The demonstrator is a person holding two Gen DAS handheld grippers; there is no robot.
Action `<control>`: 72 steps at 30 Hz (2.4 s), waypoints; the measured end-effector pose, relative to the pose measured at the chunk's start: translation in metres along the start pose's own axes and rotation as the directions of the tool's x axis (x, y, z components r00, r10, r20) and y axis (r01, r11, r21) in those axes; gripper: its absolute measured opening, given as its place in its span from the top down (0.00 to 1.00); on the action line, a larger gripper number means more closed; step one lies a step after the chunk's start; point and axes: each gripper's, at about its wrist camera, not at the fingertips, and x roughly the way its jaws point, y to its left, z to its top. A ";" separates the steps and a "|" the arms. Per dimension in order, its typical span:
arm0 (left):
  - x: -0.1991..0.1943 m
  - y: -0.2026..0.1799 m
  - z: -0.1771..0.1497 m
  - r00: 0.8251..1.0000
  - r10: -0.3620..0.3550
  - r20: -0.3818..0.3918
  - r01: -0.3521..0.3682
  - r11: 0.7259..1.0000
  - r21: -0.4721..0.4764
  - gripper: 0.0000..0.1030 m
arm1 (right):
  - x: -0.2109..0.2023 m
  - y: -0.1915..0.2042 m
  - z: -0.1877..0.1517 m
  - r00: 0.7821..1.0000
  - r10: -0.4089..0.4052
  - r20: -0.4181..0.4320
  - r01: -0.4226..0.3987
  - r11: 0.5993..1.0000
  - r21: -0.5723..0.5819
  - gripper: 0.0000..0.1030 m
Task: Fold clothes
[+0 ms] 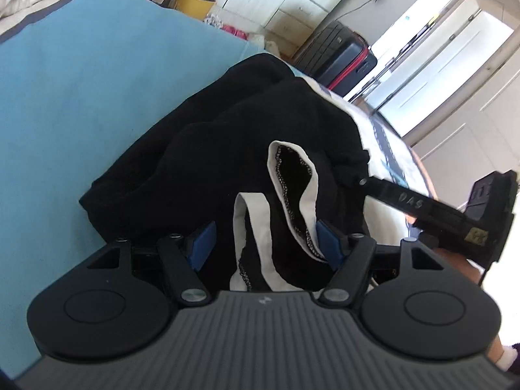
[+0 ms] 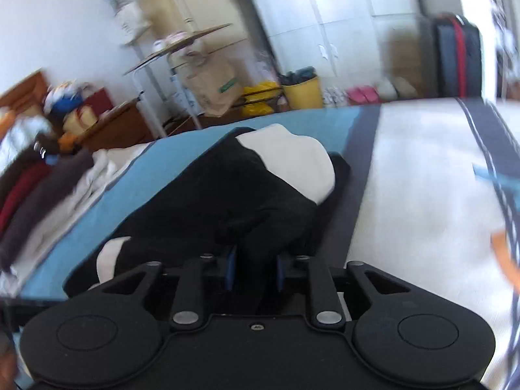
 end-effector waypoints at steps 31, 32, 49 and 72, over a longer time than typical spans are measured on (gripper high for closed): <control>0.012 0.011 0.018 0.998 -0.064 -0.019 0.063 0.996 -0.059 0.34 | 0.068 0.042 0.074 0.973 -0.228 -0.029 0.196 0.887 -0.418 0.48; 0.011 0.012 0.019 0.997 -0.069 -0.023 0.067 0.996 -0.065 0.34 | 0.056 0.049 0.074 0.978 -0.206 -0.015 0.181 0.890 -0.417 0.48; -0.052 0.075 0.032 0.994 0.098 -0.053 -0.107 0.966 -0.233 0.33 | 0.004 0.118 -0.019 0.966 0.034 -0.255 -0.171 0.824 -0.540 0.32; -0.019 0.098 0.044 0.982 -0.168 0.088 0.188 0.916 -0.354 0.64 | 0.003 0.150 -0.101 0.990 -0.085 0.108 0.132 0.379 -0.916 0.16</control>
